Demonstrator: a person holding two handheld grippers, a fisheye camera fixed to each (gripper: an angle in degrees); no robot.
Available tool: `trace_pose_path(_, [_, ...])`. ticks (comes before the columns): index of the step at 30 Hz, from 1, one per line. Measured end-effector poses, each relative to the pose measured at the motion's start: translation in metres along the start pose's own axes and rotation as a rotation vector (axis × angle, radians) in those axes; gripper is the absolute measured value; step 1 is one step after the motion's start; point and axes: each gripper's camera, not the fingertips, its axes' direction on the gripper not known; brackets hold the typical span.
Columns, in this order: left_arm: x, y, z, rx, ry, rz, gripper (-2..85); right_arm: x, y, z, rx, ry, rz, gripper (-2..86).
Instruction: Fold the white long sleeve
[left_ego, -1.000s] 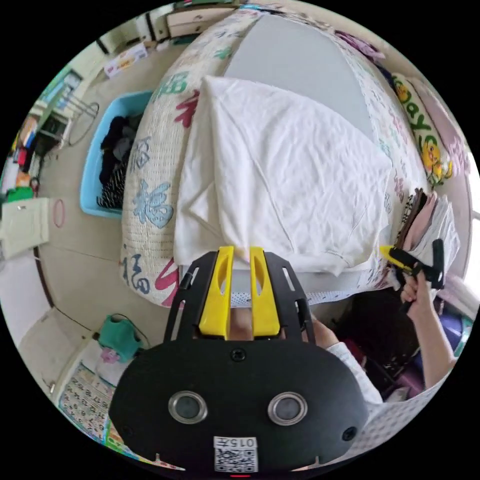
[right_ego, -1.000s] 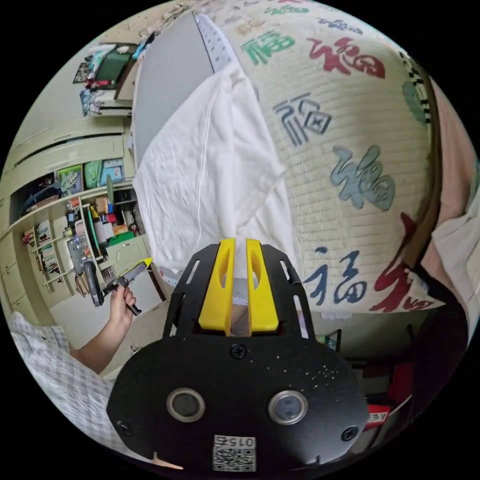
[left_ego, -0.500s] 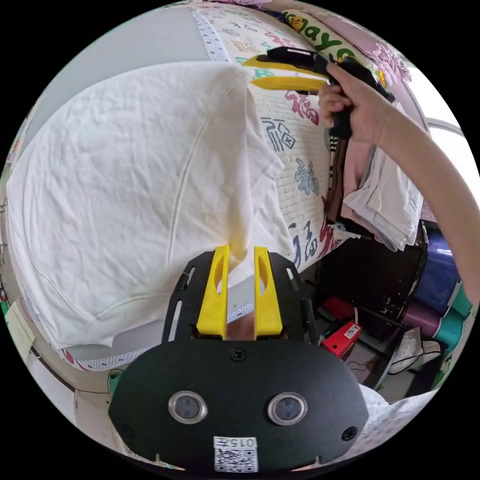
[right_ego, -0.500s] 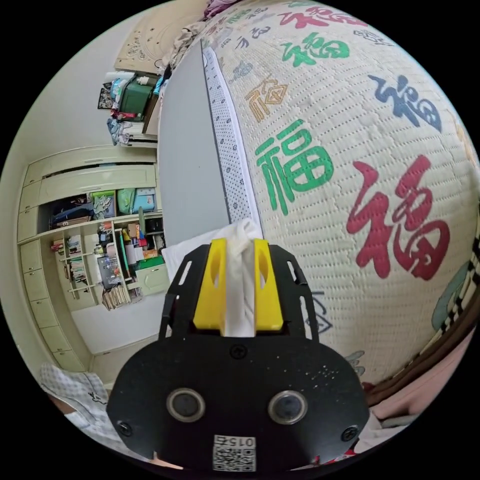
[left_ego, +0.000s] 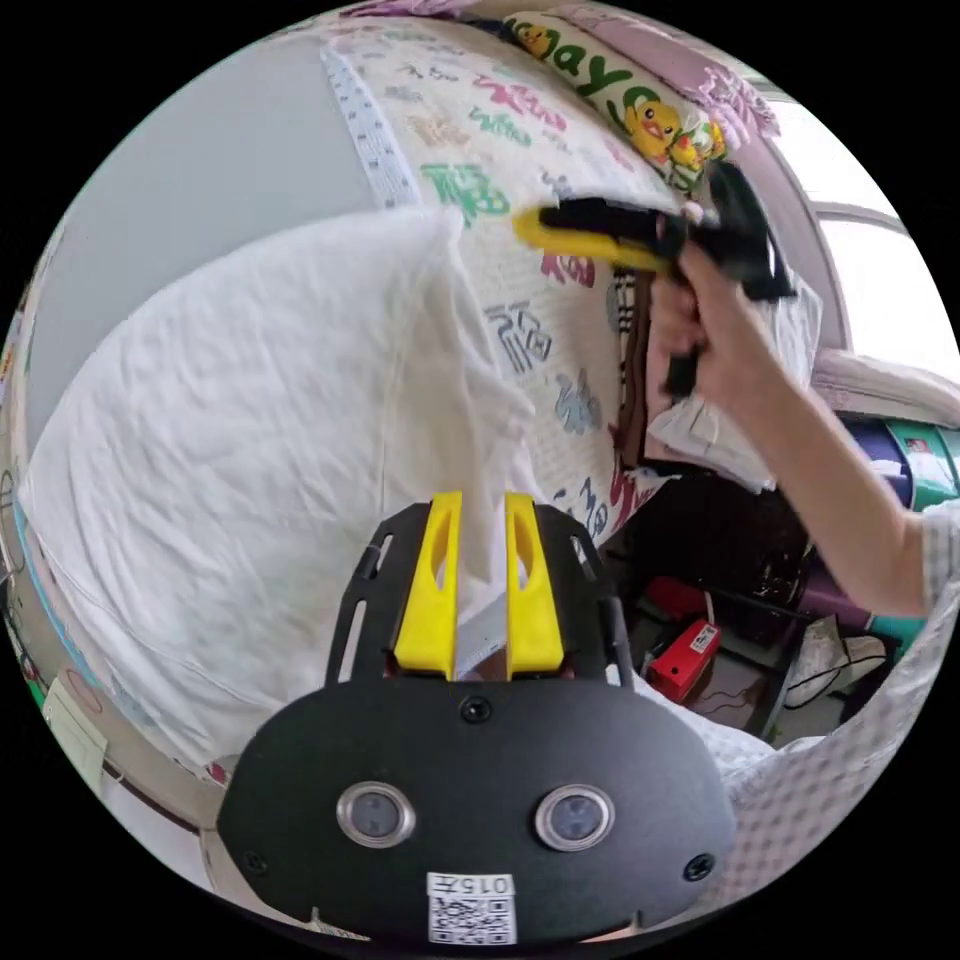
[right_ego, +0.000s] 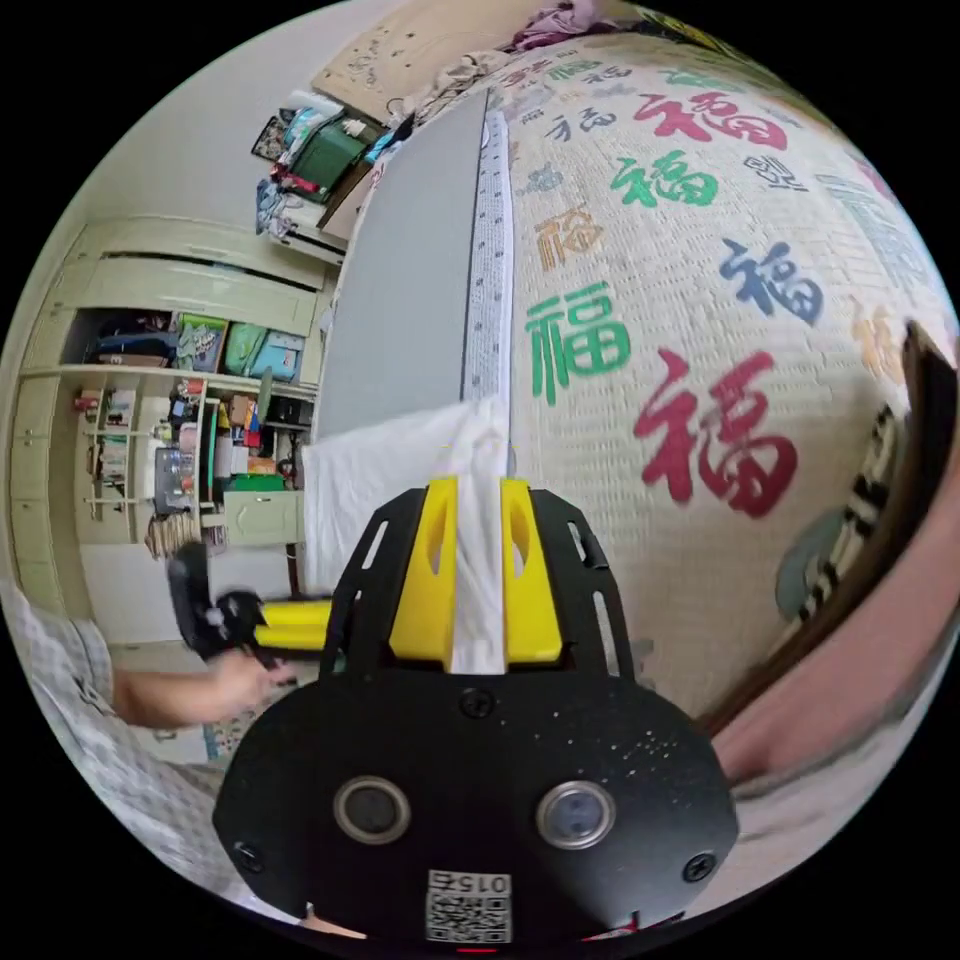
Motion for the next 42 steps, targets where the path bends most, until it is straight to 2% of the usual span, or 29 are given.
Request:
trace_pose_path(4, [0.003,-0.065,-0.015,0.061,-0.13,0.119,10.0,0.016,0.092,0.02,-0.118,-0.001,0.159,10.7])
trace_pose_path(7, [0.007,-0.115,-0.005,0.037,-0.168,0.192,11.4,0.025,0.135,0.044,-0.191,-0.098,0.305,12.6])
trace_pose_path(12, [0.016,-0.162,0.026,-0.09,-0.27,0.257,10.7,0.013,0.138,0.066,-0.217,-0.155,0.366,12.8])
trace_pose_path(13, [0.015,-0.164,0.029,-0.104,-0.269,0.26,10.1,0.009,0.131,0.067,-0.213,-0.148,0.364,10.6])
trace_pose_path(17, [0.005,-0.166,0.028,-0.129,-0.251,0.248,2.6,-0.011,0.112,0.057,-0.227,-0.105,0.343,4.5])
trace_pose_path(22, [-0.007,-0.165,-0.006,-0.036,-0.19,0.249,0.7,-0.039,0.098,-0.006,-0.085,-0.105,0.313,1.7])
trace_pose_path(26, [-0.022,-0.163,-0.059,0.144,0.022,0.229,0.3,-0.077,0.076,-0.086,0.038,0.041,0.249,1.1])
trace_pose_path(29, [-0.042,-0.149,-0.102,0.273,0.187,0.226,0.3,-0.125,0.059,-0.136,0.1,0.129,0.16,1.0])
trace_pose_path(33, [-0.106,-0.097,-0.154,0.395,0.323,0.156,0.3,-0.215,0.034,-0.145,0.066,0.117,-0.03,1.0])
trace_pose_path(37, [-0.189,-0.032,-0.18,0.451,0.342,0.023,0.2,-0.325,0.003,-0.076,-0.064,0.041,-0.26,1.0])
trace_pose_path(42, [-0.309,0.067,-0.175,0.426,0.246,-0.262,0.1,-0.402,-0.034,0.049,-0.248,-0.002,-0.365,0.9])
